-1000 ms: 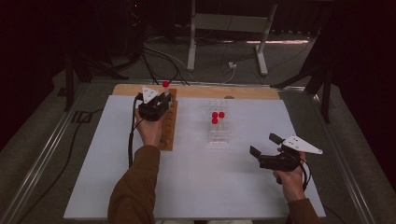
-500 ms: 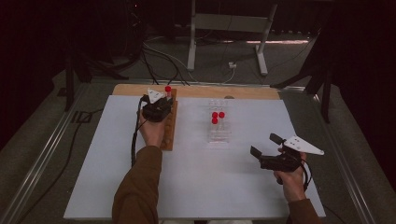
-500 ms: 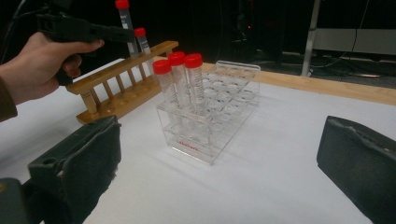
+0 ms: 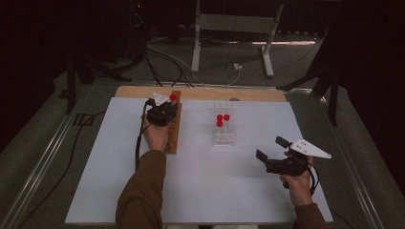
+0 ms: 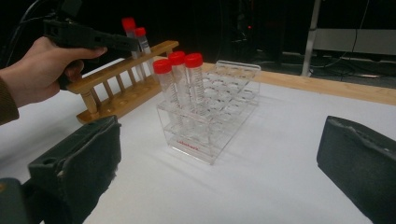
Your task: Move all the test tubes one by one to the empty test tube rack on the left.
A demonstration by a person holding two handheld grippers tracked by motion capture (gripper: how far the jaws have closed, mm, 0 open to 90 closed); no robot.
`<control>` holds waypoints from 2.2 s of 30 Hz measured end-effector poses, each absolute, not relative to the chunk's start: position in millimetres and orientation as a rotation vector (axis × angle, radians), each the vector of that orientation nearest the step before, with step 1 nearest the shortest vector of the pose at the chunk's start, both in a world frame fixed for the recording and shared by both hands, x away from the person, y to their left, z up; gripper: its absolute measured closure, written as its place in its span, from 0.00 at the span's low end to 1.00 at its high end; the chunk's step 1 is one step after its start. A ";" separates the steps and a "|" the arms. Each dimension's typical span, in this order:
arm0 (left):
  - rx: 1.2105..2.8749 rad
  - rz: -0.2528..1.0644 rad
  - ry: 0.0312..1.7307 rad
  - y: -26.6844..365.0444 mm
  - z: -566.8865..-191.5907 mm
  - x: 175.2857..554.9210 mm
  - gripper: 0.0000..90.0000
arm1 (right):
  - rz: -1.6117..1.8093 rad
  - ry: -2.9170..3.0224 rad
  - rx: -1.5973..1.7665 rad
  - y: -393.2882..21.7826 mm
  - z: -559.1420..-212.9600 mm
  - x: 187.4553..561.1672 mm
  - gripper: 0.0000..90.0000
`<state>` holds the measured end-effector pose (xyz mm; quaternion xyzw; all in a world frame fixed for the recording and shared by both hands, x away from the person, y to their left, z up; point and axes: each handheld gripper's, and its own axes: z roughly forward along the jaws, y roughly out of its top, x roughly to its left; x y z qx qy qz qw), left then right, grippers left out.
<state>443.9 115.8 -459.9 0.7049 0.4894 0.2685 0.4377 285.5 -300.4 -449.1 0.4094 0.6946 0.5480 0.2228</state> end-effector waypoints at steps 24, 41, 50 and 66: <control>1.692 0.558 1.200 138.2 -449.7 415.0 0.32 | 1.498 1.929 1.134 -297.6 -453.3 286.3 0.00; 1.660 0.580 1.136 159.7 -431.9 353.6 0.01 | 1.492 1.939 1.129 -293.2 -454.7 286.4 0.00; 1.679 0.596 1.064 166.9 -428.4 324.2 0.01 | 1.490 1.942 1.130 -290.7 -455.6 286.3 0.00; 1.658 0.644 1.045 188.0 -440.2 281.6 0.01 | 1.517 1.931 1.138 -286.9 -455.3 290.7 0.00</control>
